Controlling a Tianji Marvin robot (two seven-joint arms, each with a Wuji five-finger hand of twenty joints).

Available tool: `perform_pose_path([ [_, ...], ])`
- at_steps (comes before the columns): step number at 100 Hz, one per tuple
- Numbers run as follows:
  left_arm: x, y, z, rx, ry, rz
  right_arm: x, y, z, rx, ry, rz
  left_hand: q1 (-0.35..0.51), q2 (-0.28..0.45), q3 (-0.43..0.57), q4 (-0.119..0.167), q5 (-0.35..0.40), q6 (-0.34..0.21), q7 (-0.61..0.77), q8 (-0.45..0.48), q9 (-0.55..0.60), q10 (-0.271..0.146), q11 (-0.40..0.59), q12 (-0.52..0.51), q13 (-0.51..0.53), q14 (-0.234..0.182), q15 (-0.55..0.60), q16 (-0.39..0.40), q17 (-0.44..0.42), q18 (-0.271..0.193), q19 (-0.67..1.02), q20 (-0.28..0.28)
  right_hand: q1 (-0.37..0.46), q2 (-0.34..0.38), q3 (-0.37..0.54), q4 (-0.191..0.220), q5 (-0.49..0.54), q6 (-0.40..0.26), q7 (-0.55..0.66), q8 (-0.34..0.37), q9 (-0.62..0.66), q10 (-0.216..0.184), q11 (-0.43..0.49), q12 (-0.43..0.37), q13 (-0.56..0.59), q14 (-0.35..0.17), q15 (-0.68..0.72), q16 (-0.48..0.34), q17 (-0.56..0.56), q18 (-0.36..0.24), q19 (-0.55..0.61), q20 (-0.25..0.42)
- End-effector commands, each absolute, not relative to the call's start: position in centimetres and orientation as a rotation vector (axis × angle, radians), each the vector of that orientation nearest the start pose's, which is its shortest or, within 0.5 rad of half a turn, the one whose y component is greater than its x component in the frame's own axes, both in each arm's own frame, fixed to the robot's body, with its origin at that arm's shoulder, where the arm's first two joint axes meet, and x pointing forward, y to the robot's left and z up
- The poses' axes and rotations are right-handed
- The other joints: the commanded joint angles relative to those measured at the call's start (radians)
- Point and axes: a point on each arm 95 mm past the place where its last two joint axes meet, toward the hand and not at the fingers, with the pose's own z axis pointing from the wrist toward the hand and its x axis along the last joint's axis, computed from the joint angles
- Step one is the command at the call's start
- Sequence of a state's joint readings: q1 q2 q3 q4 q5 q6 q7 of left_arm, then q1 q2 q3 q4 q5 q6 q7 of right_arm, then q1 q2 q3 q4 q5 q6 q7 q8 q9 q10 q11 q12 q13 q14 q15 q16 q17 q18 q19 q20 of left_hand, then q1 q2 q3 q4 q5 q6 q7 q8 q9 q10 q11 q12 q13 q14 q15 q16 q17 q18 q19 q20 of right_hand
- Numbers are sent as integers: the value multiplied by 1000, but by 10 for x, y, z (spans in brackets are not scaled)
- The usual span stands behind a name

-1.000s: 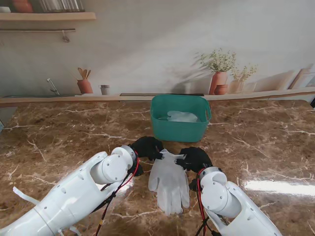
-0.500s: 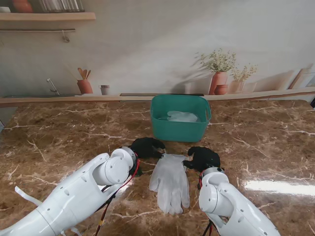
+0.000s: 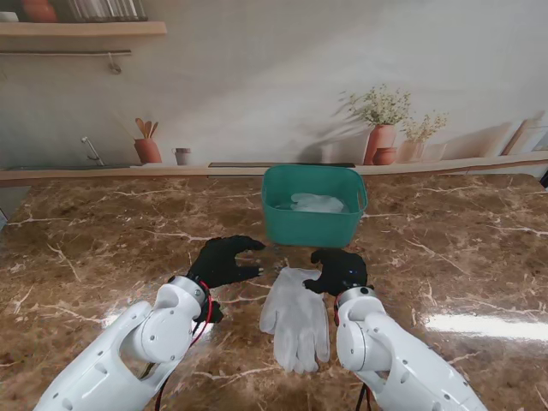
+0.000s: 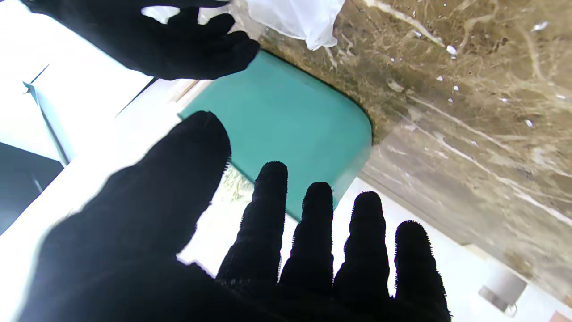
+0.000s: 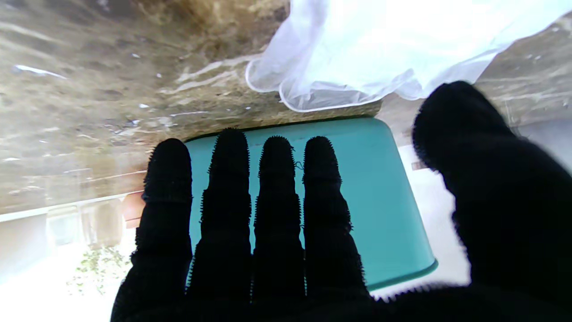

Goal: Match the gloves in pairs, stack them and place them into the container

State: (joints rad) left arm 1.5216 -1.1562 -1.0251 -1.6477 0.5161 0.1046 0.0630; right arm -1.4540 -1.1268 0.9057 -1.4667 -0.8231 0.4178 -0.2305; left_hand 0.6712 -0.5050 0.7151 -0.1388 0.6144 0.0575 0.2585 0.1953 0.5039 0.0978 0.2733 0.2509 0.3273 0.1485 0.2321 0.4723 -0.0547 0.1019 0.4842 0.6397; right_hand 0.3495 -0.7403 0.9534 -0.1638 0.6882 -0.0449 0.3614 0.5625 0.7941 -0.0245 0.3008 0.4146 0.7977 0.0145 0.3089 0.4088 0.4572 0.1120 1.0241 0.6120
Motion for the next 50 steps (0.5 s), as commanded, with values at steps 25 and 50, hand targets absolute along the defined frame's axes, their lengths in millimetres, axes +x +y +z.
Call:
perform_pose_path([
  [25,353,-63,-323,-1641,1223,-1848,409,74,-395,1279,1429,1134,-29,33,-63,26,26,-30,7,6,-2,-47,-16,-17,-23,-66,-43,-31,-10,-3,-23,-30,-28,-47,43,11,-205,129,-127,-94,-74,38,37,-67,175,-29,293,149,129,-40,249,62],
  [50,345,-53,-324,-1630,1171,-1856,405,87,-410,1256,1499,1055,-23,33,-66,27,36,-35,12,9,-1,-51,-21,-20,-19,-75,-51,-40,-11,-7,-35,-37,-2,-188,132,-21,7,-31,107,5,52,-133,523,538,45,-130,761,470,6,-28,280,205],
])
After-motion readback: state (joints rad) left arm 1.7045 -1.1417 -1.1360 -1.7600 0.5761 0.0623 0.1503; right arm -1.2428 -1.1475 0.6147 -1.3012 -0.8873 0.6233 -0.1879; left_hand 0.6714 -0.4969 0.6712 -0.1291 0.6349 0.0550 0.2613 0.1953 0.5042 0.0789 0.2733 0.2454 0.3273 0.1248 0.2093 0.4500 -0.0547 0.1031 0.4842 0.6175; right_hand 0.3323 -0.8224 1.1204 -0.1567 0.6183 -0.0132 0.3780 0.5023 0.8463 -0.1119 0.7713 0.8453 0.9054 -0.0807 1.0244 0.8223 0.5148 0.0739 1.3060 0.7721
